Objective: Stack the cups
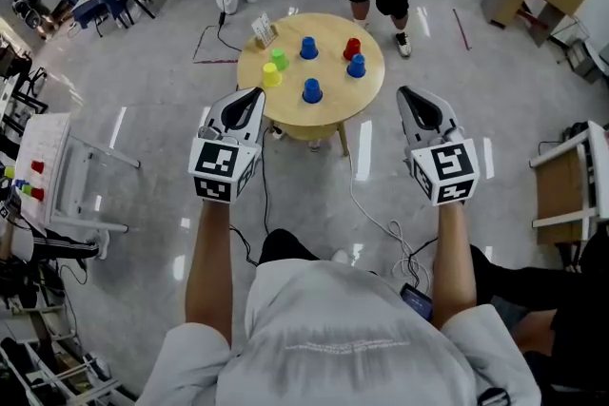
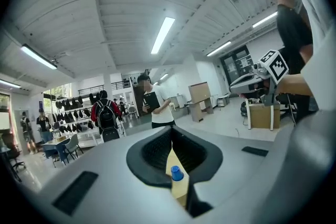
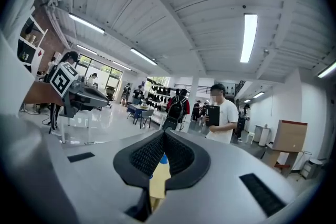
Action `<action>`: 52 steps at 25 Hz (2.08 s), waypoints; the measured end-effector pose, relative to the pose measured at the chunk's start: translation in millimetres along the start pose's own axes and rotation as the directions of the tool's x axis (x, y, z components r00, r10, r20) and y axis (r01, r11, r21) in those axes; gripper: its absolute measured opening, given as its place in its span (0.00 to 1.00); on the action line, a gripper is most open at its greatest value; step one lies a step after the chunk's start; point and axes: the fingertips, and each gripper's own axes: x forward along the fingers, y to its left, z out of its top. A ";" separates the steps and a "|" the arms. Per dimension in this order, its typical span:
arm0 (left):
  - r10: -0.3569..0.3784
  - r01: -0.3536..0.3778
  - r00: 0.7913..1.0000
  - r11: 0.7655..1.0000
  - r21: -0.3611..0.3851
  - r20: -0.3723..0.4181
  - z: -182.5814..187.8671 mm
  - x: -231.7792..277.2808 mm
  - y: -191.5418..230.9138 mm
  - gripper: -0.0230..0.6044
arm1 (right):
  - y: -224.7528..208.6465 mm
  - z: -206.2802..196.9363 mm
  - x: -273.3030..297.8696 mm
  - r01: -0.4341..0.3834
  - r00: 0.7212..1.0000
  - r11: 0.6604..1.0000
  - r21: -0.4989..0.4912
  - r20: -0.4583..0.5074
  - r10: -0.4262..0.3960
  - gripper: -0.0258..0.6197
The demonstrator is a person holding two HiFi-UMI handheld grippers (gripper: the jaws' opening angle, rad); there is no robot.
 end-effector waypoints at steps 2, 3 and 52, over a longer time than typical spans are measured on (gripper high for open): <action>0.009 -0.009 1.000 1.000 -0.006 -0.010 -2.7 6.5 -5.4 0.07 | -8.6 -7.4 0.6 -0.011 1.000 1.000 0.016 0.005 0.011 0.08; 0.010 -0.010 1.000 1.000 -0.003 -0.015 -3.8 10.9 -7.9 0.07 | -12.7 -10.9 1.5 -0.017 1.000 0.999 0.027 0.008 0.017 0.08; -0.254 0.199 0.927 0.957 -0.211 -0.276 -220.3 328.2 192.3 0.37 | -102.1 -142.5 366.0 0.049 0.954 0.975 0.219 -0.300 0.020 0.29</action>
